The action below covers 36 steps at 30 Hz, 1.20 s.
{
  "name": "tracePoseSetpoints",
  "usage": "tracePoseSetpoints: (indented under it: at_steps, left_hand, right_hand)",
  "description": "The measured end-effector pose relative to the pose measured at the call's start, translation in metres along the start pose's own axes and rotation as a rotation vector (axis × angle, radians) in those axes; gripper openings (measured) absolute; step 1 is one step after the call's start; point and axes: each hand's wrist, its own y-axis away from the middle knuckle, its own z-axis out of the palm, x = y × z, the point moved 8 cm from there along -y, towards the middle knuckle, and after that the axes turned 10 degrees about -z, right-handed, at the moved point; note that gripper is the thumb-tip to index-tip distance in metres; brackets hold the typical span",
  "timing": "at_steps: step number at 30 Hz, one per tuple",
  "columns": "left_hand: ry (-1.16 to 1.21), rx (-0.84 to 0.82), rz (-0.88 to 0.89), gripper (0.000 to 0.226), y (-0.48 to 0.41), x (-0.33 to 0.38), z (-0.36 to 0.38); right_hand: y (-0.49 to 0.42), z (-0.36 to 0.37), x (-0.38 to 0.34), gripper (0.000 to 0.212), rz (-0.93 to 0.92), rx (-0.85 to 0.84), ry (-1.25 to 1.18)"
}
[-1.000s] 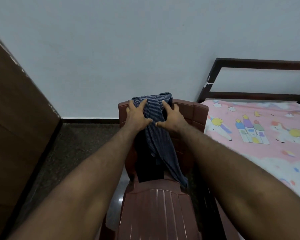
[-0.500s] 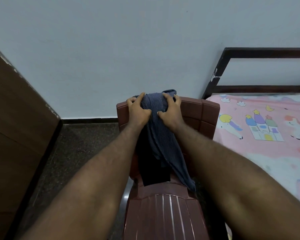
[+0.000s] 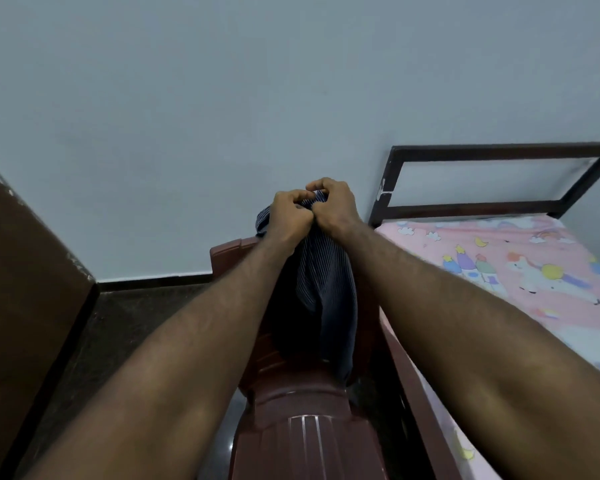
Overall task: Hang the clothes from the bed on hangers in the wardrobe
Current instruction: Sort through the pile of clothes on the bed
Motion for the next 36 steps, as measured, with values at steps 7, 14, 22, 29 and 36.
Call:
tracePoseSetpoints:
  at_steps: [7,14,22,29,36]
  left_hand:
    - [-0.06,-0.193,0.319,0.024,0.062,0.123,0.075]
    - [-0.058,-0.352,0.636,0.024,0.19,0.233,0.214]
    - [-0.037,-0.579,0.652,0.038,0.393,0.283,0.431]
    - [0.132,-0.965,0.293,0.029,0.612,0.253,0.625]
    - [0.158,-1.297,0.16,0.037,0.825,0.224,0.758]
  right_hand:
    - [0.027,-0.15,-0.047,0.02,-0.044,0.156,0.043]
    - [0.127,-0.353,-0.049,0.014,-0.052,0.411,0.258]
    - [0.322,-0.59,0.007,0.019,0.089,0.635,0.415]
    - [0.533,-0.763,0.102,0.014,0.384,0.782,0.523]
    - [0.743,-0.878,0.153,0.018,0.627,0.949,0.662]
